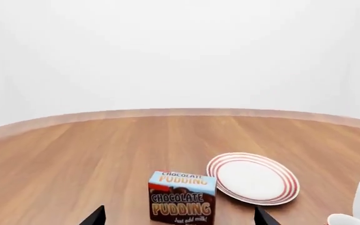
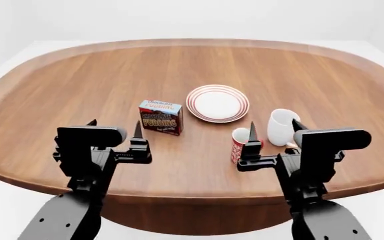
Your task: Put the chocolate pudding to the right of the plate.
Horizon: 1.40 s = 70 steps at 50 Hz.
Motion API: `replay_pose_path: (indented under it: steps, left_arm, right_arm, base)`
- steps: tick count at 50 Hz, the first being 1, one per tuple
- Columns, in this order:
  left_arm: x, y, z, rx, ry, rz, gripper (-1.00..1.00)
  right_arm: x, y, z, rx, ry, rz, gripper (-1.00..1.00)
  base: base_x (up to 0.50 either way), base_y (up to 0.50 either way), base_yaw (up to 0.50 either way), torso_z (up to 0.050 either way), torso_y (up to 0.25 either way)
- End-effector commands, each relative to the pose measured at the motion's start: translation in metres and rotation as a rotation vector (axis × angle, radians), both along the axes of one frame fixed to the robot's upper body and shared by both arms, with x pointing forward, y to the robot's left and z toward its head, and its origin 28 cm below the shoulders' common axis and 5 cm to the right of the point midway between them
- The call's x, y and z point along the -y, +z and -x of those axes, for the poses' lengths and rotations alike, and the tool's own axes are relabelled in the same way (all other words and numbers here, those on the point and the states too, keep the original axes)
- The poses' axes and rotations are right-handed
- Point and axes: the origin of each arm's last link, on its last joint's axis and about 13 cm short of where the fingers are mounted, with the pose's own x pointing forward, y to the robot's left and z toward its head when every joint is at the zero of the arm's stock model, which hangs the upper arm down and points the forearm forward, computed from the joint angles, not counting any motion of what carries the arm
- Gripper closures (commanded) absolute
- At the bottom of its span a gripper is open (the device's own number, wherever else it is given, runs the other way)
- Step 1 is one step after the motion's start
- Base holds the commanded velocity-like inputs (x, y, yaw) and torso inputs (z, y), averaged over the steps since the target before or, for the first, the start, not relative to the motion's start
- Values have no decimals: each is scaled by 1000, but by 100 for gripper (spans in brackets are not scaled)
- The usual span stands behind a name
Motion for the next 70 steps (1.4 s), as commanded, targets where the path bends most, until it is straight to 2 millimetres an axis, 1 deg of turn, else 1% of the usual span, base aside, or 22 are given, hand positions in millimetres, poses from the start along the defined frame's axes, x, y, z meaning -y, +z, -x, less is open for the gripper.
replay_pose_path:
  steps: [1, 28, 64, 66, 70]
  left_arm:
    - [-1, 14, 0, 19, -5, -12, -100]
    - [-1, 7, -3, 14, 8, -14, -100]
    - [-3, 8, -3, 20, 19, -13, -100]
    - [-3, 8, -3, 20, 19, -12, -100]
    - [-3, 8, -4, 19, 22, -9, -100]
  right_arm:
    - [0, 14, 2, 15, 26, 14, -100]
    - [1, 10, 1, -4, 29, 7, -100]
    - [0, 8, 0, -9, 37, 1, -100]
    - [0, 9, 1, 11, 63, -6, -100]
    - [-1, 7, 1, 4, 52, 23, -100]
  base:
    - [500, 0, 0, 0, 0]
    - [500, 0, 0, 0, 0]
    - [500, 0, 0, 0, 1]
    - [160, 0, 0, 0, 0]
    - [0, 0, 0, 0, 3]
